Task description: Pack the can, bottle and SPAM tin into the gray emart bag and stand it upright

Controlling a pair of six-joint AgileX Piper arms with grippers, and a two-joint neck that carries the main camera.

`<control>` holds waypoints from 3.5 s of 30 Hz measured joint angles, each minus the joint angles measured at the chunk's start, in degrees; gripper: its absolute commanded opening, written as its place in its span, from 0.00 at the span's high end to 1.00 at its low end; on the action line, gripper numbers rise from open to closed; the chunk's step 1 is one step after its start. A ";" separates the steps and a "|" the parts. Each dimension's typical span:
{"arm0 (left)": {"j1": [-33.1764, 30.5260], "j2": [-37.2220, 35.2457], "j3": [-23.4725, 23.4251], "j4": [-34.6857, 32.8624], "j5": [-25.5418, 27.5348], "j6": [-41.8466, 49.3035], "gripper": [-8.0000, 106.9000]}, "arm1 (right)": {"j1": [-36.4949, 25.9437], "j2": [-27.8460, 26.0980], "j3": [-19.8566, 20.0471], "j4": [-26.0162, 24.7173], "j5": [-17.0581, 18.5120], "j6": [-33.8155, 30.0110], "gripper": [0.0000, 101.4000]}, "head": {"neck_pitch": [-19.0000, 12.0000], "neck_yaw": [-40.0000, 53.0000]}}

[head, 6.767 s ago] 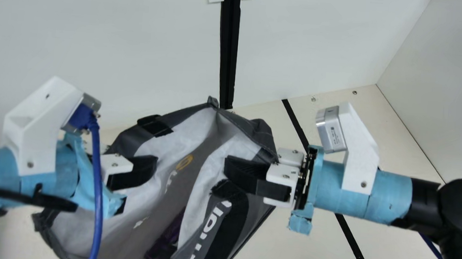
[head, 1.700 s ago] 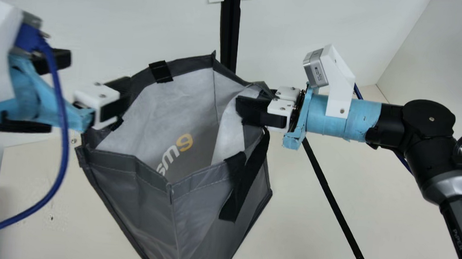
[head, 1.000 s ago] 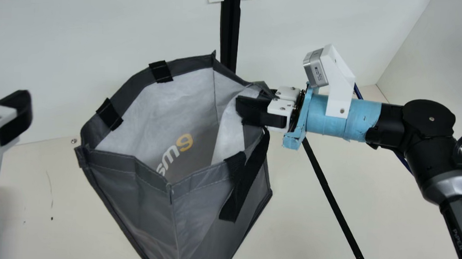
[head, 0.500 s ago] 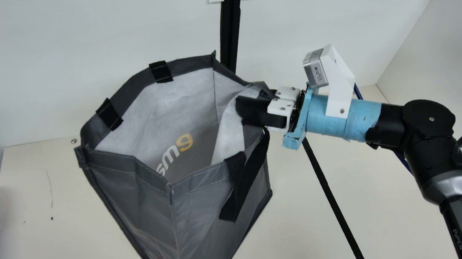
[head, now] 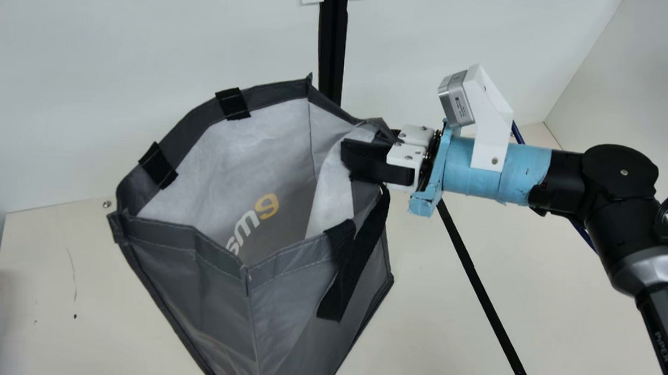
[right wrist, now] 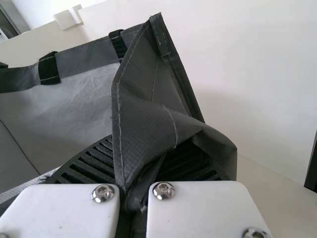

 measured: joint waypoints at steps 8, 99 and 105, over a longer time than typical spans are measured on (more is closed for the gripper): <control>0.48 -5.29 2.79 0.99 0.89 -1.94 0.15 | 0.00 0.00 0.00 0.00 0.00 0.00 1.00 | 0.00 0.00; -0.03 -21.49 13.34 1.08 -2.00 -8.17 0.15 | -23.12 8.30 -18.67 -11.95 -14.09 7.85 1.00 | 0.00 0.09; -0.03 -21.49 13.34 1.08 -2.00 -8.17 0.15 | -26.30 10.08 -21.72 -13.49 -14.40 9.39 1.00 | 0.00 0.00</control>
